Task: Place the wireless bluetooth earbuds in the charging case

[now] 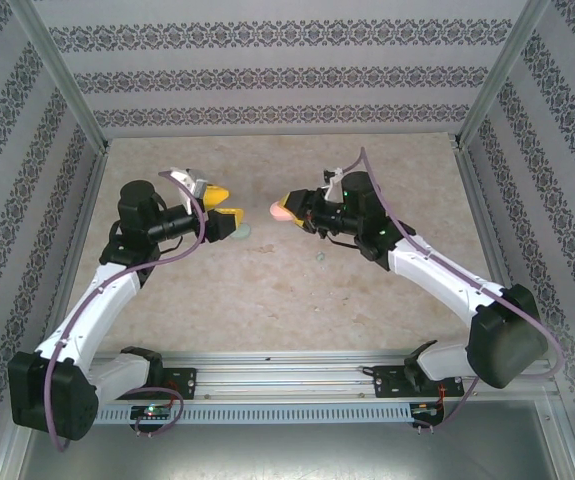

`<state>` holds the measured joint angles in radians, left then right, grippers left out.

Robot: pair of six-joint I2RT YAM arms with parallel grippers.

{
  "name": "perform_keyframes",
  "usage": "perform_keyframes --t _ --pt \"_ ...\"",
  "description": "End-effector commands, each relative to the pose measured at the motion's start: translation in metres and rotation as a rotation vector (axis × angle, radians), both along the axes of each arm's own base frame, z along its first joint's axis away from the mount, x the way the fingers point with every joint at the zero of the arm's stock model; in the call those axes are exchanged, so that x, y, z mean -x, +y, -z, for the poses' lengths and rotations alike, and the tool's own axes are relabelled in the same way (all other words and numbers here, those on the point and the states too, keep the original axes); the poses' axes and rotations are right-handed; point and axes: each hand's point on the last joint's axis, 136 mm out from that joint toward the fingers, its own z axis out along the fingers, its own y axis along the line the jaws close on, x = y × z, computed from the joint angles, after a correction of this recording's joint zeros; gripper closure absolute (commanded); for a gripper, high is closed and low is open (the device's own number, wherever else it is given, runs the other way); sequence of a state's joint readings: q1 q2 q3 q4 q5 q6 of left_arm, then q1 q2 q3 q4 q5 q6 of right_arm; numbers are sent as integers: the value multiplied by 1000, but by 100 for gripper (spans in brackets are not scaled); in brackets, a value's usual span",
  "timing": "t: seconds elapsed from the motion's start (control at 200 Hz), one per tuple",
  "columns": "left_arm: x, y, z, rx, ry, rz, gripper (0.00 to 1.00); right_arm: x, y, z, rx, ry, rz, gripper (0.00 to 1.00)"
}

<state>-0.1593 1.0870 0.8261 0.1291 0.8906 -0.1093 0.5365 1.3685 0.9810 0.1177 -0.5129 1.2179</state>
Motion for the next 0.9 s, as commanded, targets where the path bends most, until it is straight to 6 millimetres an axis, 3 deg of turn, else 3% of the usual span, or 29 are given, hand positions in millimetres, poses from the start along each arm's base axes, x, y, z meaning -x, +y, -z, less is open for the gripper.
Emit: perform_keyframes --t 0.0,0.25,0.445,0.56,0.739,0.894 --pt "-15 24 16 -73 71 -158 24 -11 -11 20 124 -26 6 77" --pt "-31 49 45 -71 256 -339 25 -49 8 65 271 4 -63 75" --pt "-35 57 68 -72 362 -392 26 -103 27 96 338 8 -31 74" --pt "-33 57 78 -89 403 -385 26 -130 47 124 340 42 -45 74" --pt "-31 61 92 -125 428 -396 24 -155 75 162 356 72 -71 73" --pt "-32 64 103 -163 446 -401 23 -170 87 194 390 102 -87 73"
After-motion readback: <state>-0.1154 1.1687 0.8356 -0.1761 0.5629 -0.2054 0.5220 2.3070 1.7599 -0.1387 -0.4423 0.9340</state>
